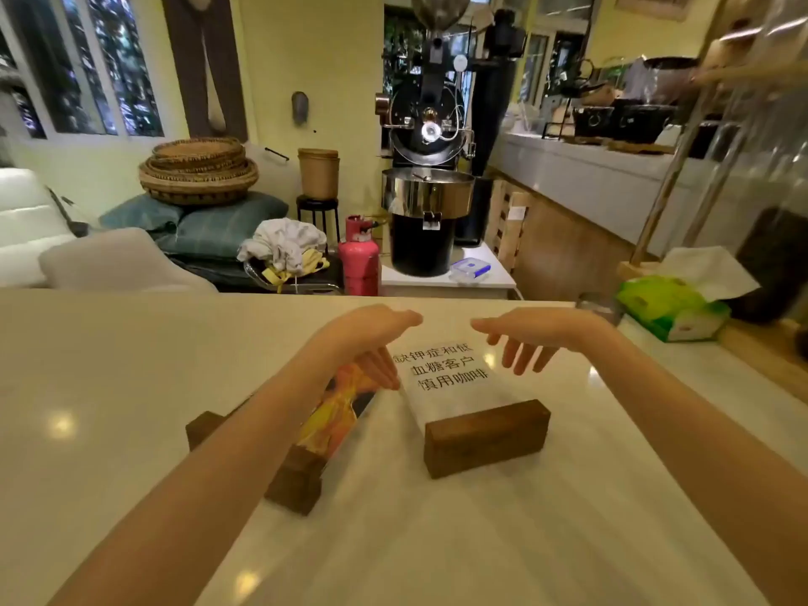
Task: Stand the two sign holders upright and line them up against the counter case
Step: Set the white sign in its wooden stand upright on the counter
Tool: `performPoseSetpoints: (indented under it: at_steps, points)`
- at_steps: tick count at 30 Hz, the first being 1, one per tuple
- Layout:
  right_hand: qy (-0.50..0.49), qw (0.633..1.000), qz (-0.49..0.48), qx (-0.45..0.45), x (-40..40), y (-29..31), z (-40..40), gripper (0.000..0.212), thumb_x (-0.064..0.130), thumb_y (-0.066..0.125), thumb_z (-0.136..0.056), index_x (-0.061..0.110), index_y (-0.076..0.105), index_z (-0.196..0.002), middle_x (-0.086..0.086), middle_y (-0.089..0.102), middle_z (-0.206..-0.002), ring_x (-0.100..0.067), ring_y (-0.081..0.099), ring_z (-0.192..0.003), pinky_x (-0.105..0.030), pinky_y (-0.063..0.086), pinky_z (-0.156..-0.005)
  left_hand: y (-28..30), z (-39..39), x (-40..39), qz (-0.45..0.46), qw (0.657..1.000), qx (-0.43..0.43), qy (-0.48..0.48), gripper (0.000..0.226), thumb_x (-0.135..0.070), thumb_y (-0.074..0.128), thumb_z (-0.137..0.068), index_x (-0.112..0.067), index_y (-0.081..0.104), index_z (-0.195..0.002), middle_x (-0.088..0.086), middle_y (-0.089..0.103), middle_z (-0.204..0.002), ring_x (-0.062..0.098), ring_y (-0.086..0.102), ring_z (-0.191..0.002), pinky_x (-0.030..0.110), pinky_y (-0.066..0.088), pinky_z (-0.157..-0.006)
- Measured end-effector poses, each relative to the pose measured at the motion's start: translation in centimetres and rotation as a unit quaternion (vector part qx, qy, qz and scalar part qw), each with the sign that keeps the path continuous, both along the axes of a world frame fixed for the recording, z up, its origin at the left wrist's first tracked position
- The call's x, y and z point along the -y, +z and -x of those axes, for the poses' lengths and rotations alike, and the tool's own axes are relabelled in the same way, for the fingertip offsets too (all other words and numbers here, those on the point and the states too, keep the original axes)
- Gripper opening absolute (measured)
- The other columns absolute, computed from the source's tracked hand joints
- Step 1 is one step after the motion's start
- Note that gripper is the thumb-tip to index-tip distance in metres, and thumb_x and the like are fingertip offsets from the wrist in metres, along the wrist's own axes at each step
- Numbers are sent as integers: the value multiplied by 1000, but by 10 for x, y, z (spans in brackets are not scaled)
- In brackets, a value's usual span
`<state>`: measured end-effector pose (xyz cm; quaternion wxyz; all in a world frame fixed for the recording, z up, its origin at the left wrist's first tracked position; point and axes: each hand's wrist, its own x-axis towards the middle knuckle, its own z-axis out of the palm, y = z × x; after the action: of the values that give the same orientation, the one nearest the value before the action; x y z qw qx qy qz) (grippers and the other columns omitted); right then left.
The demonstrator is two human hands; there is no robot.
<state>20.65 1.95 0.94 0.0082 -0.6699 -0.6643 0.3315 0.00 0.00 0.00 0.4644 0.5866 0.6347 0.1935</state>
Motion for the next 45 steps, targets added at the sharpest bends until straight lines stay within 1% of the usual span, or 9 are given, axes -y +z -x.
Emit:
performPoseSetpoints:
  at_steps: [6,10,14,18,24,29,35,40,45]
  points:
    - [-69,997,24,-35,6,-34,-8,65,58,40,-85,4,55,-119,-16,61,-104,-29,62,-91,-39,53,-82,-34,-14,8,53,998,-36,1,69,-45,46,-86,-11,20,-140,31,50,-129,34,67,-68,39,60,-59]
    - [-125,985,21,-114,7,-53,-13,56,51,49,-85,4,56,-116,-13,59,-96,-28,57,-90,-39,50,-83,-54,-20,12,44,999,-30,11,63,-39,54,-83,-2,36,-131,28,59,-115,38,68,-83,46,59,-73]
    - [-151,977,32,-149,8,-66,-19,48,42,61,-81,5,59,-112,-10,62,-99,-22,58,-79,-30,50,-68,-65,-19,18,47,999,25,7,49,-21,65,-78,-6,48,-122,14,57,-99,27,66,-67,35,60,-55]
    - [-157,972,38,-172,13,-70,-21,37,27,69,-78,10,58,-109,-6,61,-99,-18,59,-81,-26,49,-67,-69,-18,19,33,999,6,-14,41,-14,73,-69,-10,59,-107,5,65,-88,27,68,-80,41,59,-74]
    - [-119,980,24,-155,19,-73,-25,53,16,76,-71,7,57,-120,-4,59,-104,-13,53,-83,-23,48,-63,-68,-24,26,39,999,16,-17,49,-9,75,-67,-7,55,-111,4,64,-91,24,68,-78,30,60,-57]
    - [-124,966,-20,-225,22,-72,-24,44,13,74,-73,16,53,-112,-1,59,-99,-18,57,-88,-26,51,-62,-58,-24,26,-28,999,-26,-13,56,-14,78,-63,-6,48,-108,10,59,-112,32,64,-94,45,59,-72]
    - [-111,928,-149,-322,30,-68,-20,44,9,73,-73,18,48,-108,-1,62,-88,-16,62,-80,-28,53,-58,-47,-24,28,-170,985,-7,-1,79,-6,73,-68,-15,25,-130,10,50,-120,26,57,-93,25,54,-44]
    - [-118,891,-236,-371,34,-75,-18,43,9,72,-74,21,46,-106,2,63,-90,-18,65,-83,-29,58,-61,-49,-30,27,-283,957,-57,13,106,-9,75,-66,-20,3,-142,16,48,-130,32,49,-118,50,50,-90]
    - [-120,864,-286,-397,40,-83,-17,42,9,71,-75,22,44,-105,-1,62,-94,-20,65,-83,-25,55,-61,-54,-35,29,-335,941,-54,14,104,-3,69,-70,-18,-3,-143,17,43,-134,32,48,-119,47,45,-97]
